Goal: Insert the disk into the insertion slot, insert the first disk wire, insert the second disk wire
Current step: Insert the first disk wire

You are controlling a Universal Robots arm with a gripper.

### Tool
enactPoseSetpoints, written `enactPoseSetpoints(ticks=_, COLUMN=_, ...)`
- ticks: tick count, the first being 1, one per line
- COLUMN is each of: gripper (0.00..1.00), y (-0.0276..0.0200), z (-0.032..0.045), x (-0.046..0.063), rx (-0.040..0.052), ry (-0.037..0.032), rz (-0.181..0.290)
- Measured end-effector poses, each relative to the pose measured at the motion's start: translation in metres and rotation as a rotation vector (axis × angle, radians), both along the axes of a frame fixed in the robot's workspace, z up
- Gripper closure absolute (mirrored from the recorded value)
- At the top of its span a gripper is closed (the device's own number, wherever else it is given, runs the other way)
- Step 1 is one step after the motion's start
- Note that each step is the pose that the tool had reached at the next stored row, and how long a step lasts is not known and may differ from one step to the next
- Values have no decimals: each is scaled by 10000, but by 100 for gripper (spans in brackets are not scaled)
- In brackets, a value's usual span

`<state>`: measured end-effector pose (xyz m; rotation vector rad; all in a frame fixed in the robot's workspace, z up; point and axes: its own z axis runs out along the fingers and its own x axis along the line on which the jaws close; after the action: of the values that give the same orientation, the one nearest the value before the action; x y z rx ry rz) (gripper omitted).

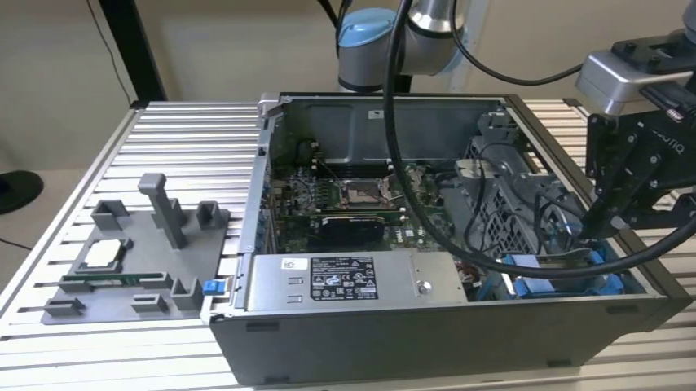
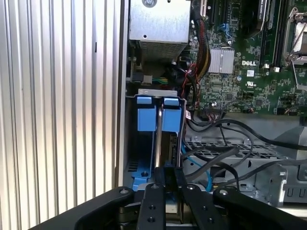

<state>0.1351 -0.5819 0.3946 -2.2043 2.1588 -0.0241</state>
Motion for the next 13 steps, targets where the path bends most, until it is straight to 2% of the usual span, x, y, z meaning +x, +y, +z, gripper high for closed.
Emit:
enactPoseSetpoints(ticks=6, gripper=100, y=-28, z=-13, x=31, rx=7, ry=0, rz=-14)
enactPoseSetpoints(ticks=11, gripper=100, y=-28, z=-56, x=32, rx=13, ry=12, rz=-639)
enactPoseSetpoints(ticks=13, gripper=100, y=-28, z=-71, x=33, rx=15, ry=51, rz=-838)
